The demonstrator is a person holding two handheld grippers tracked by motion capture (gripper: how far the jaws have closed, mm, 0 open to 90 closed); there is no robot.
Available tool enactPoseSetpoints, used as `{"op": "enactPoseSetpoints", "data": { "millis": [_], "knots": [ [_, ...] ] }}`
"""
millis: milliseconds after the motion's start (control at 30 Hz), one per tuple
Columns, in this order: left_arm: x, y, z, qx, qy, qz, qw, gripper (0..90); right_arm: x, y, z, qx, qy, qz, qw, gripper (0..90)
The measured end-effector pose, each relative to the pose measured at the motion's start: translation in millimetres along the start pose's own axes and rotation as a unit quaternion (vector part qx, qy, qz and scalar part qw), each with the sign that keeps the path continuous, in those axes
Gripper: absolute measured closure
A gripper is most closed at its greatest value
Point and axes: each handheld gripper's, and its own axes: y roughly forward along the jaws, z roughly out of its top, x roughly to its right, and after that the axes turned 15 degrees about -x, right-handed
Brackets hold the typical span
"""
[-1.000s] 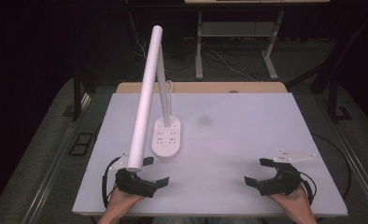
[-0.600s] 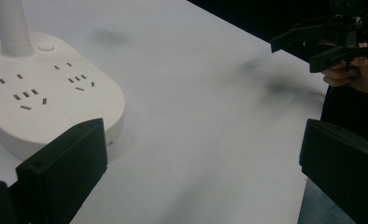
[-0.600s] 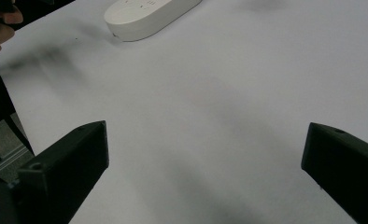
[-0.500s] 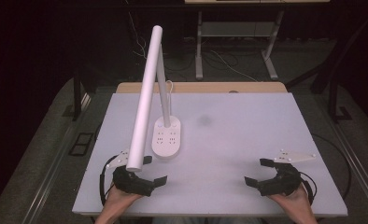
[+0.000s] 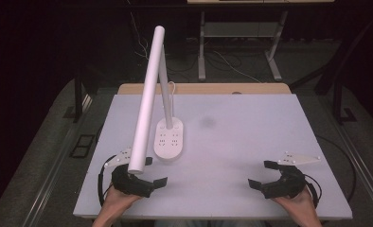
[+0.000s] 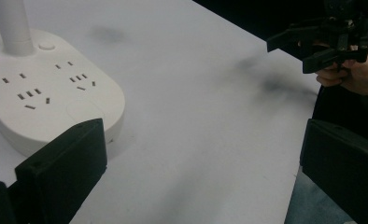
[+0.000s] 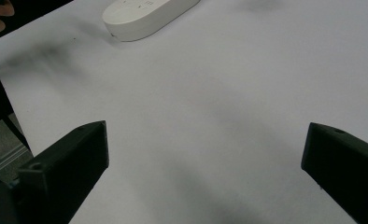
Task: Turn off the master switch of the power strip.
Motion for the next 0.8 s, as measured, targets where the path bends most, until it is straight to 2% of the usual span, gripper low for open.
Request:
{"op": "enactPoseSetpoints", "data": {
  "millis": [800],
  "knots": [
    [-12.5, -13.3, 15.8, -0.016, -0.008, 0.009, 0.9998, 0.4, 0.5, 0.3, -0.3, -0.003, 0.002, -0.001, 1.0000, 0.0]
  ]
}}
